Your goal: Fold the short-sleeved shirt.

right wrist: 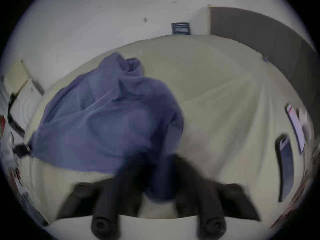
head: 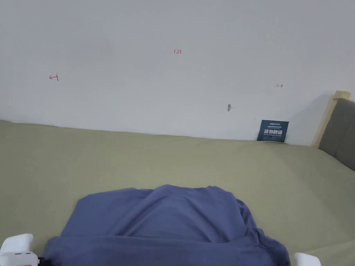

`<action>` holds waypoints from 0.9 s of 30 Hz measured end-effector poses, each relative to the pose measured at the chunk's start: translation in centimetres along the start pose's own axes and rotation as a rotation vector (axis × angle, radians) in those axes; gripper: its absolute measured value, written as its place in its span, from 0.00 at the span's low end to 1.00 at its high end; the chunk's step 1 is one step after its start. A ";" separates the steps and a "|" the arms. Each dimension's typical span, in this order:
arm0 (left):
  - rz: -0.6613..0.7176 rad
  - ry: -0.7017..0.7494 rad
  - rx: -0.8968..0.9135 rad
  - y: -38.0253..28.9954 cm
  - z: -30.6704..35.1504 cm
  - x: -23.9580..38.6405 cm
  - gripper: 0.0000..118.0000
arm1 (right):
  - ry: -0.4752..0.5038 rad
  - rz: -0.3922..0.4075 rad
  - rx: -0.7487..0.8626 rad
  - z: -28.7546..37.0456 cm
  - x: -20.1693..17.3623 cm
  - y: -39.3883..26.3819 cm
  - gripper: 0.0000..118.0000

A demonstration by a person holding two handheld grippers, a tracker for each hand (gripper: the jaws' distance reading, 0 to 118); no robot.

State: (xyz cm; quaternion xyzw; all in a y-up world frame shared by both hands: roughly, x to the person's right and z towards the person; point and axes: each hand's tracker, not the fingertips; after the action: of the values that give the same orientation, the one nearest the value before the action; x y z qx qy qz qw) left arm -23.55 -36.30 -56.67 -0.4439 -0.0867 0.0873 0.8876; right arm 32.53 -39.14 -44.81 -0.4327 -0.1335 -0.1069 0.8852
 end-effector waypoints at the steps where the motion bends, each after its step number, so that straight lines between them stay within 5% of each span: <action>1: -0.013 -0.009 0.006 0.2 0.3 0.1 0.06 | 0.001 0.067 0.032 0.6 -1.0 0.1 0.04; 2: -0.029 -0.012 0.007 0.4 0.7 0.2 0.06 | -0.072 0.137 0.062 1.3 -2.1 0.1 0.04; 4: -0.051 -0.023 0.014 0.9 1.5 0.1 0.06 | -0.034 0.200 0.074 2.2 -2.4 0.4 0.04; 10: -0.100 -0.063 0.045 1.6 4.7 -0.2 0.06 | 0.039 0.129 0.102 5.8 -0.2 1.0 0.04; 20: -0.122 -0.087 0.003 -1.2 7.5 -2.1 0.05 | 0.100 0.198 0.103 9.8 1.4 -1.0 0.04; 27: -0.057 -0.097 -0.056 -6.4 8.8 -4.3 0.05 | 0.131 0.143 0.045 11.7 2.5 -5.2 0.04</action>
State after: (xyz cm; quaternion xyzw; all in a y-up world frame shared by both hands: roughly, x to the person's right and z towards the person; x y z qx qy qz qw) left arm -29.22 -34.28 -46.71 -0.4610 -0.1447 0.0808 0.8718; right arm 31.59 -33.13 -33.27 -0.4134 -0.0466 -0.0682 0.9068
